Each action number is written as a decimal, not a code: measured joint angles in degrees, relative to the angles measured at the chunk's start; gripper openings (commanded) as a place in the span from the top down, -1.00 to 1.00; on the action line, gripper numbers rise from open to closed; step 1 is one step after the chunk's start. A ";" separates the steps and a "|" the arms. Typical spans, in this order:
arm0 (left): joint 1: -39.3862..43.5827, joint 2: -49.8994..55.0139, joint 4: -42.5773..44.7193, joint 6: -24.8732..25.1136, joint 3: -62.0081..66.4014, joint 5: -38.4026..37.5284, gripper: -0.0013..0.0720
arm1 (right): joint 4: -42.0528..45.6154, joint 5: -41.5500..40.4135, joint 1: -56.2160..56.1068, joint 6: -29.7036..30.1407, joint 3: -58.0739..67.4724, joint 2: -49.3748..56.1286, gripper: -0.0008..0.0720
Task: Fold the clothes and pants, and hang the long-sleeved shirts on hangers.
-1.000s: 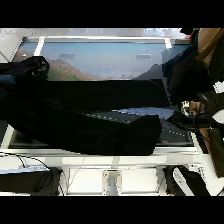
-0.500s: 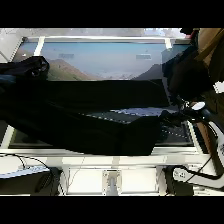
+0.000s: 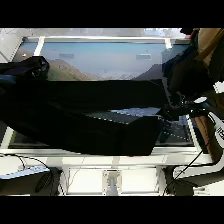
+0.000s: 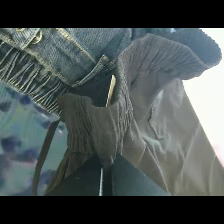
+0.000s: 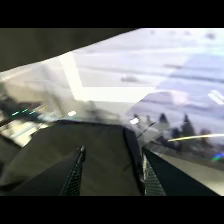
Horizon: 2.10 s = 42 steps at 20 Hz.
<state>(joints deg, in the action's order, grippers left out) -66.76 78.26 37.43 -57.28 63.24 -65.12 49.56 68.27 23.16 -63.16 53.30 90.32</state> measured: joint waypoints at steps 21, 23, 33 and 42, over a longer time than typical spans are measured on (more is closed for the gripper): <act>-0.04 -5.22 7.45 -2.89 -0.02 -5.27 0.93 | -0.90 17.11 12.24 3.96 11.04 -15.67 0.95; -0.04 -6.78 11.80 -4.13 -0.09 -6.29 0.93 | 1.42 18.32 14.73 2.43 13.60 -18.58 0.95; -0.04 -10.49 20.46 -5.66 -0.20 -9.22 0.93 | 3.87 30.42 17.73 -4.17 16.87 -31.45 0.96; -0.04 -10.58 21.38 -5.77 -4.57 -6.86 0.93 | 14.43 14.25 17.79 -8.83 3.39 -31.39 0.96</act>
<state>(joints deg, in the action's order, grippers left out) -66.81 67.68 58.81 -63.05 58.67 -71.99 63.99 82.52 40.95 -71.99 56.69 58.94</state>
